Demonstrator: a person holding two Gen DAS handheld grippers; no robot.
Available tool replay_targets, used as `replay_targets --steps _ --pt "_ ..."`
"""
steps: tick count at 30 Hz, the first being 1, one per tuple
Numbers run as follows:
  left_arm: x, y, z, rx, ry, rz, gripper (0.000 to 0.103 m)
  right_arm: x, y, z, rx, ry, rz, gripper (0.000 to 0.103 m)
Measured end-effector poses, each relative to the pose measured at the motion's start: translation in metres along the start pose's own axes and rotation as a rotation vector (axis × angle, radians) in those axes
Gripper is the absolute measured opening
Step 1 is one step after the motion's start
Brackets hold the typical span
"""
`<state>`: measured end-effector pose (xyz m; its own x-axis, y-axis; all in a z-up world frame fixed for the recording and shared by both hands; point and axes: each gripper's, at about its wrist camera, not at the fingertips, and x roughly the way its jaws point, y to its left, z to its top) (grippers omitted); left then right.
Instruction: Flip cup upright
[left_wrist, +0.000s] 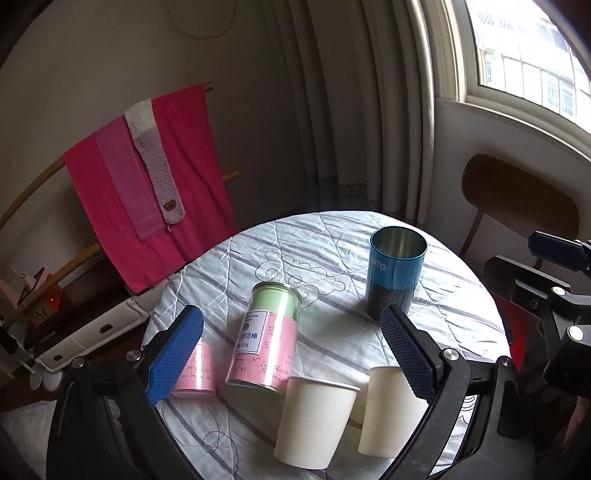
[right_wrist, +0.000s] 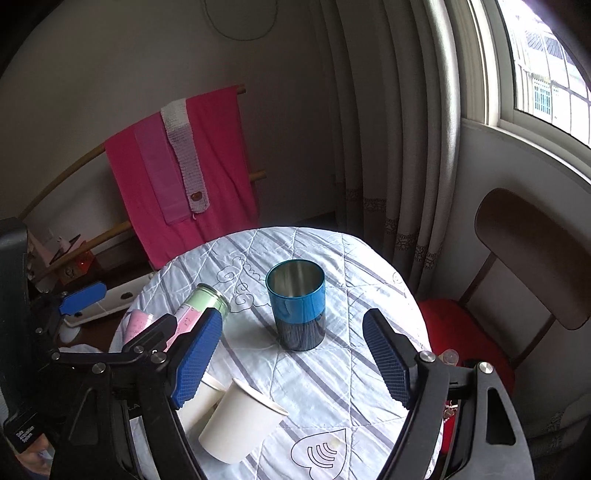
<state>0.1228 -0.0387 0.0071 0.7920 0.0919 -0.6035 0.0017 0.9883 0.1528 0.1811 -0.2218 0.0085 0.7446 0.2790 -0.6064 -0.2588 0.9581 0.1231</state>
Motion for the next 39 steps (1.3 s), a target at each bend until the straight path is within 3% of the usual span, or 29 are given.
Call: replay_targets --steps 4,9,21,39 --pt "-0.019 0.006 -0.024 -0.015 -0.078 -0.019 0.1 -0.021 0.015 -0.024 -0.005 -0.068 -0.073 0.08" --pt "-0.052 0.018 -0.044 -0.031 -0.102 -0.047 0.1 -0.05 0.033 -0.044 0.063 -0.074 -0.101 0.081" --pt "-0.111 0.044 -0.077 -0.034 -0.17 -0.048 0.103 -0.109 0.093 -0.079 0.029 -0.162 -0.179 0.082" --pt "-0.116 0.068 -0.089 -0.076 -0.133 -0.038 0.103 -0.118 0.122 -0.08 0.002 -0.177 -0.214 0.082"
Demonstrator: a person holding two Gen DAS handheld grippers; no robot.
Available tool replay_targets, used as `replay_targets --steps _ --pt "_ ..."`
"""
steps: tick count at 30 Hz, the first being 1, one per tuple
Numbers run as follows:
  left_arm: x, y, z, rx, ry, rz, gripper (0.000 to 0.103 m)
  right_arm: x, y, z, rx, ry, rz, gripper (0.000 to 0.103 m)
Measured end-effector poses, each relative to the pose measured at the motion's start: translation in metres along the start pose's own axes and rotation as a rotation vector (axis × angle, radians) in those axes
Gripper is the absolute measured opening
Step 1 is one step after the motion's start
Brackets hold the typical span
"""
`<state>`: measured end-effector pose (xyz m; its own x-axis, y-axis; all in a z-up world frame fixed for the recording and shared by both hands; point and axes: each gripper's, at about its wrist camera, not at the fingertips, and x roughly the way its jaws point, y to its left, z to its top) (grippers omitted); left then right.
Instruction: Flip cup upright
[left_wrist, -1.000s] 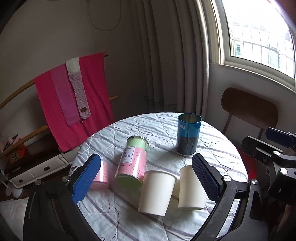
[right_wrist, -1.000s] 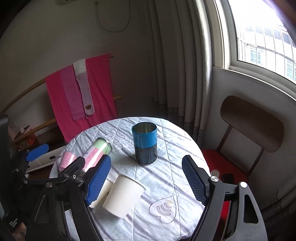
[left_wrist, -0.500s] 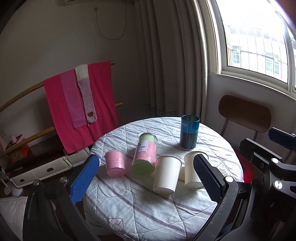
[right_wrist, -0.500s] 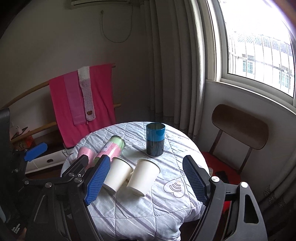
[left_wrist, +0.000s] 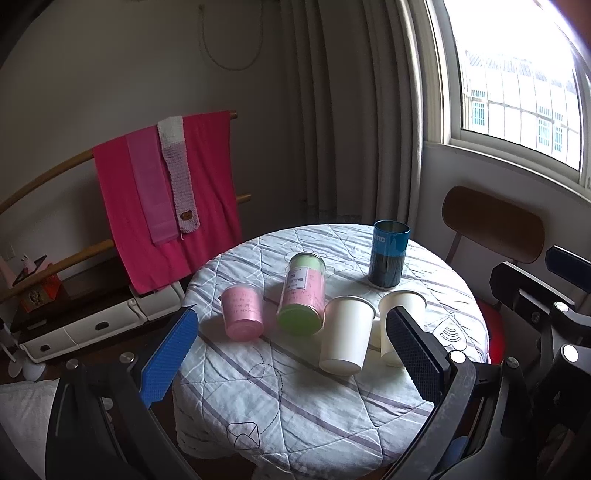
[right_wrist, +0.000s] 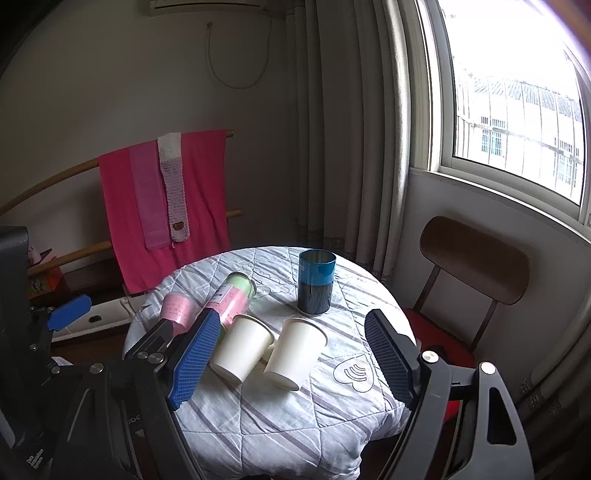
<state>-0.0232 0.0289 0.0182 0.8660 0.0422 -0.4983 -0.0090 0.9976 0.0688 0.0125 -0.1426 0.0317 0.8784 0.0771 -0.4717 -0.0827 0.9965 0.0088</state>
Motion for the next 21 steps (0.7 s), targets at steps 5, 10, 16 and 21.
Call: replay_targets --steps 5,10,16,21 --pt "0.0001 0.0002 0.0007 -0.001 -0.019 -0.001 0.103 0.002 0.0006 0.0011 0.001 -0.003 0.007 0.082" --pt "-0.0064 0.0009 0.0021 -0.013 -0.086 -0.015 0.103 0.0008 0.0001 0.0002 0.005 -0.043 0.02 0.082" --pt "-0.0041 -0.0002 0.0014 -0.016 -0.111 -0.015 0.103 -0.002 0.0006 -0.0031 0.0 -0.117 0.051 0.082" --pt "-0.0026 -0.0032 0.0011 -0.001 -0.127 -0.001 0.103 -0.0043 0.005 -0.0074 -0.024 -0.2 0.054 0.082"
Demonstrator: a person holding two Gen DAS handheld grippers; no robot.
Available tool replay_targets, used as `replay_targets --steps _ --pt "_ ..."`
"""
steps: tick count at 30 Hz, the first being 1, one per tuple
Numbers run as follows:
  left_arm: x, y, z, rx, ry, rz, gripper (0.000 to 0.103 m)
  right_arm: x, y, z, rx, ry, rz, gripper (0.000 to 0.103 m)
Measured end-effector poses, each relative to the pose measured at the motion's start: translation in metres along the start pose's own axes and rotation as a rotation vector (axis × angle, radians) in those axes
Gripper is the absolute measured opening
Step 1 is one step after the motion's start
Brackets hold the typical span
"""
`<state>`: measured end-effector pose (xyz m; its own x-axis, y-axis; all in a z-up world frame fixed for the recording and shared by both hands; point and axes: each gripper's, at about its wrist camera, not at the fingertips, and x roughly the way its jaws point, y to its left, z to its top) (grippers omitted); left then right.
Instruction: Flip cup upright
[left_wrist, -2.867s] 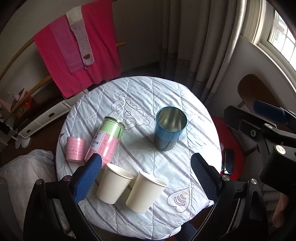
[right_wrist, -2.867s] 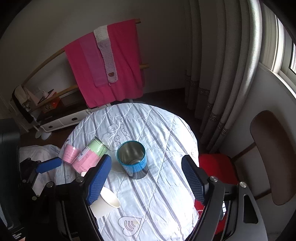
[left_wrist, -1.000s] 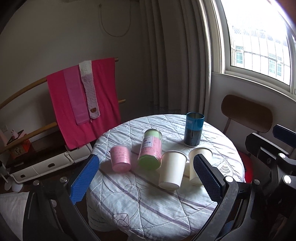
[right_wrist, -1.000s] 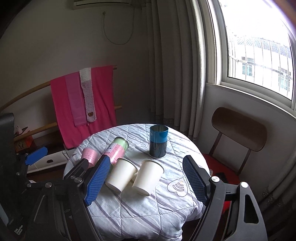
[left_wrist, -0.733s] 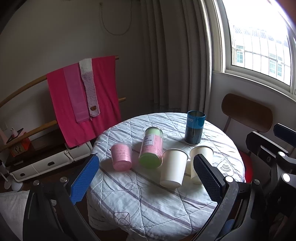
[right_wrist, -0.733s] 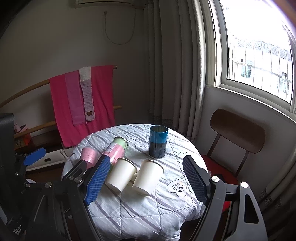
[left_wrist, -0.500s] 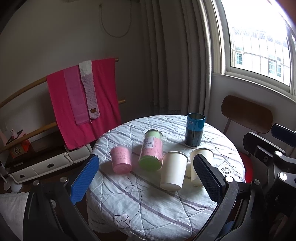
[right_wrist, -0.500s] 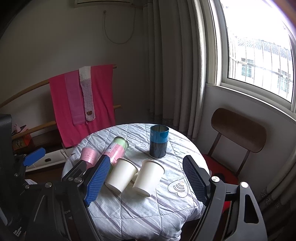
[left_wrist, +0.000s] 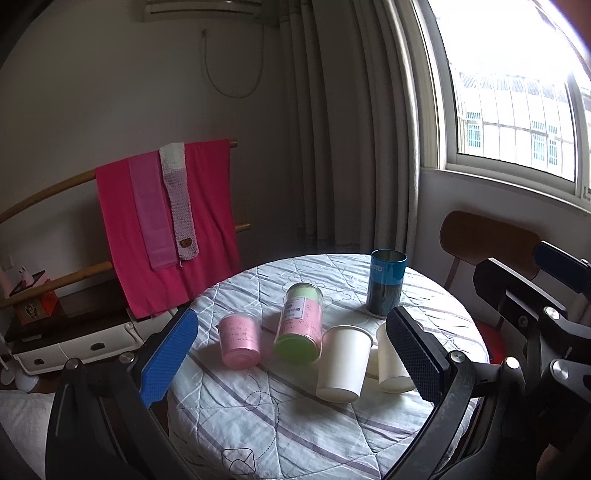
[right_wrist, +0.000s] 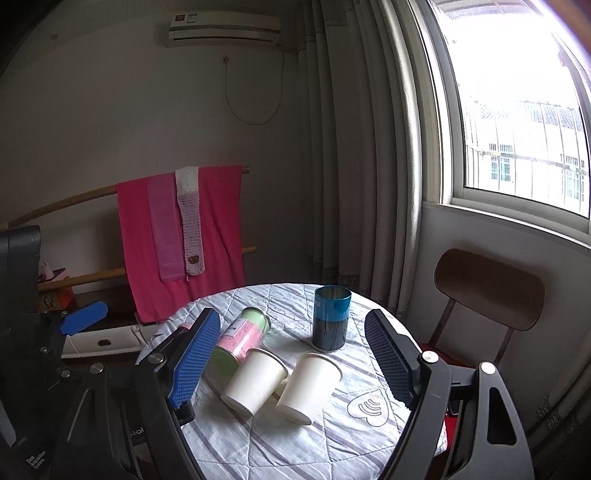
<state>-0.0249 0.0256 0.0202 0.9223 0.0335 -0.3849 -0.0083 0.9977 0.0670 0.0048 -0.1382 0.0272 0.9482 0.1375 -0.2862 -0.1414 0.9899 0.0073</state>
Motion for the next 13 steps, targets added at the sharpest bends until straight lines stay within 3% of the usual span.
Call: replay_targets --steps 7,13 --pt "0.0022 0.0004 -0.0008 -0.003 -0.01 0.006 0.103 -0.0028 0.0024 0.0001 -0.011 -0.067 -0.024 0.082" --pt "0.0053 -0.0017 -0.0018 0.007 -0.011 -0.002 0.103 -0.0004 0.0013 -0.0006 -0.017 -0.06 -0.034 0.082"
